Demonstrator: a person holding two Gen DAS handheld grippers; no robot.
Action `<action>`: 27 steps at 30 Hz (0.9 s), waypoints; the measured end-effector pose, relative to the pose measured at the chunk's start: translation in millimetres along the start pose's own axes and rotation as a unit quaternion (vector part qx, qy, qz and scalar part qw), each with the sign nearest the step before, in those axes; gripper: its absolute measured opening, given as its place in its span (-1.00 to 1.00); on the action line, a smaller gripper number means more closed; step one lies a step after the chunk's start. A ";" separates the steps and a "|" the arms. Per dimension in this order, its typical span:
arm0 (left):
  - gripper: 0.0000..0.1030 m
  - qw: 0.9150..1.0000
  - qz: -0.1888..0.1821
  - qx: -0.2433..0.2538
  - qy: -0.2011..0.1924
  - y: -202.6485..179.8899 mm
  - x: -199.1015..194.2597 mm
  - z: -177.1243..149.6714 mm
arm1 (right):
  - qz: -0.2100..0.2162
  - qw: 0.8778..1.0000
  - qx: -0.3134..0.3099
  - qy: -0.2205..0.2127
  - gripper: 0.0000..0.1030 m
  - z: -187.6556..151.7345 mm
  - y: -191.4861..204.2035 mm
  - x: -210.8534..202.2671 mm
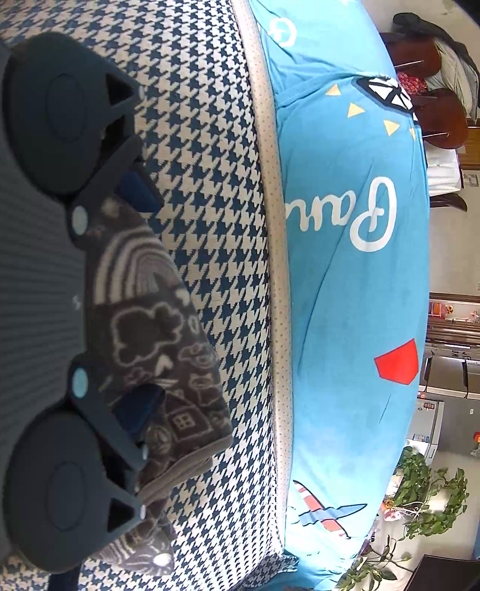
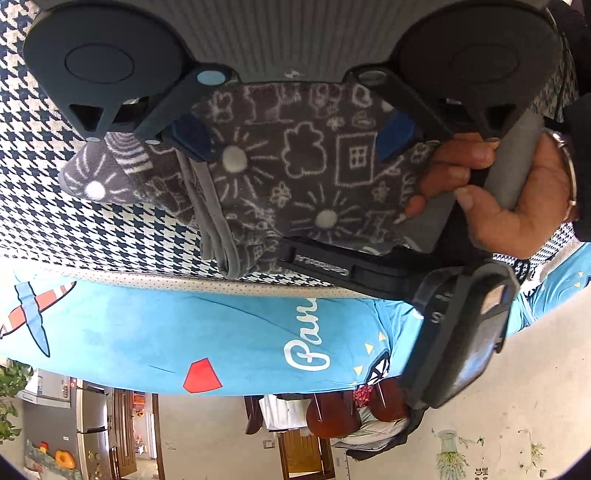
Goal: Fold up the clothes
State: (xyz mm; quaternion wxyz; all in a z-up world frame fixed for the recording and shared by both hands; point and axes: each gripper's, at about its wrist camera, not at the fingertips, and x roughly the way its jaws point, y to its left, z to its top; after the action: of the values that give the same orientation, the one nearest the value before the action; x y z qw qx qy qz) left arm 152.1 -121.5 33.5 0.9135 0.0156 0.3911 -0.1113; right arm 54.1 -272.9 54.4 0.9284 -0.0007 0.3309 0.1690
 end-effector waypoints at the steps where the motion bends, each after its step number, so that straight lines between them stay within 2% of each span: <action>1: 1.00 1.000 0.000 0.003 -0.001 0.1 -4.7 -0.5 | 0.001 1.000 0.003 0.000 0.79 0.8 -2.0 -0.8; 6: 1.00 1.000 0.000 0.006 0.001 6.4 -28.1 -3.1 | 0.008 1.000 0.027 -0.011 0.74 -0.7 -13.0 -17.6; 17: 1.00 1.000 -0.006 0.022 0.006 30.5 -76.9 -28.6 | -0.088 0.989 0.115 -0.030 0.74 -4.7 -56.1 -36.7; 23: 1.00 0.999 -0.017 0.035 0.014 36.0 -93.2 -43.2 | -0.097 0.984 0.143 -0.032 0.76 2.2 -54.4 -30.2; 27: 1.00 0.998 -0.027 0.044 0.021 40.8 -97.6 -54.4 | -0.114 0.982 0.152 -0.009 0.77 3.4 -52.0 -17.6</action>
State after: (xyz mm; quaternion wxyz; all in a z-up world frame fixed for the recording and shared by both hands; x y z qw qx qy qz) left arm 56.9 -56.8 63.4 0.9000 0.0476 0.4053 -0.1531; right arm 59.8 -327.1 62.1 0.9338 0.1042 0.3421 0.0096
